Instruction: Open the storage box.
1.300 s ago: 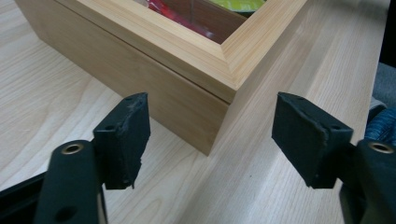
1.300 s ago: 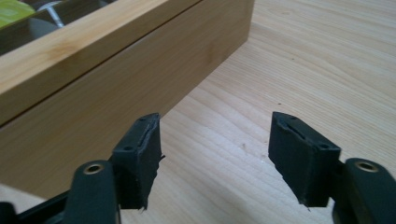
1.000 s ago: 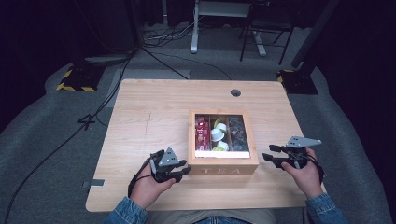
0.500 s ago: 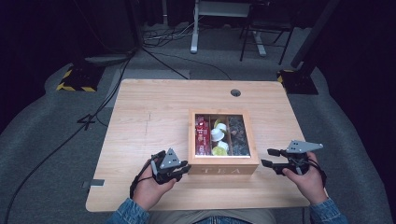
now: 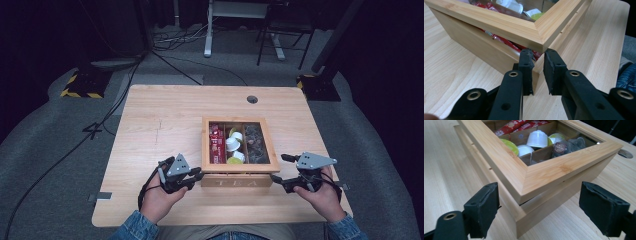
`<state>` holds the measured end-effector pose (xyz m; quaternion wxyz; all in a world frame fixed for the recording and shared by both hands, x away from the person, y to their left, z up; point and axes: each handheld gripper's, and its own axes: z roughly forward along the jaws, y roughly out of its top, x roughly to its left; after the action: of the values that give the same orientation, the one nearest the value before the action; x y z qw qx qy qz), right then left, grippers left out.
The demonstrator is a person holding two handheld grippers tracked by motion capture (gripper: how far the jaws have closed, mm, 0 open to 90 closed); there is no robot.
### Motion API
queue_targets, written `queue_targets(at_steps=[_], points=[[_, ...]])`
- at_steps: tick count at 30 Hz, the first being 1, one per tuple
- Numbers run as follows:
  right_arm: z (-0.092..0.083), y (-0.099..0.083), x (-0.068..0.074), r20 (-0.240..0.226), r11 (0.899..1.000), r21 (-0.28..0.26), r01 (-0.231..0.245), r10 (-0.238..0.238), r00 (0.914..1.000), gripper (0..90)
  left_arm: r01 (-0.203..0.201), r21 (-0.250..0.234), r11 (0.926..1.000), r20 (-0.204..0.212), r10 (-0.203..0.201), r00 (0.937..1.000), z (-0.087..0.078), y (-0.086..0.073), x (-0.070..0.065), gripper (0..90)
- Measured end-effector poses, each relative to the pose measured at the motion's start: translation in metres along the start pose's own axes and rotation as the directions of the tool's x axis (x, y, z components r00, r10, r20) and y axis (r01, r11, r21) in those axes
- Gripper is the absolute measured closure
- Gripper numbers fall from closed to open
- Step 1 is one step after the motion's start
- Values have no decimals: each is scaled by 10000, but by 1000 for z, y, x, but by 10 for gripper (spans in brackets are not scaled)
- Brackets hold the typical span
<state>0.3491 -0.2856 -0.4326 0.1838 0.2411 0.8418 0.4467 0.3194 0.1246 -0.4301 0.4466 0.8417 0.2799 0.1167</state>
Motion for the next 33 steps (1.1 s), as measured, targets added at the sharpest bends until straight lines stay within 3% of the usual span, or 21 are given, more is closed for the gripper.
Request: queue_targets(at_steps=[4, 23, 26, 28, 33], points=[[3, -1, -2, 243, 9999, -88, -136, 138, 9996, 174, -26, -20, 10000, -16, 26, 10000, -1, 3, 0, 765], [-2, 11, 1, 336, 9946, -880, 557, -530, 9980, 336, -13, -313, 9995, -319, 3, 9995, -3, 13, 1, 743], [-4, 15, 1, 399, 9928, -919, 768, -734, 9965, 349, 29, -442, 9990, -441, -49, 9990, -3, 16, 2, 691], [-5, 17, 0, 420, 9916, -950, 875, -838, 9956, 354, 56, -651, 9979, -554, -92, 9984, -4, 17, 2, 606], [-8, 24, -3, 413, 9893, -1048, 1016, -977, 9944, 363, -224, -978, 9950, -912, 135, 9957, -13, 19, 0, 539]])
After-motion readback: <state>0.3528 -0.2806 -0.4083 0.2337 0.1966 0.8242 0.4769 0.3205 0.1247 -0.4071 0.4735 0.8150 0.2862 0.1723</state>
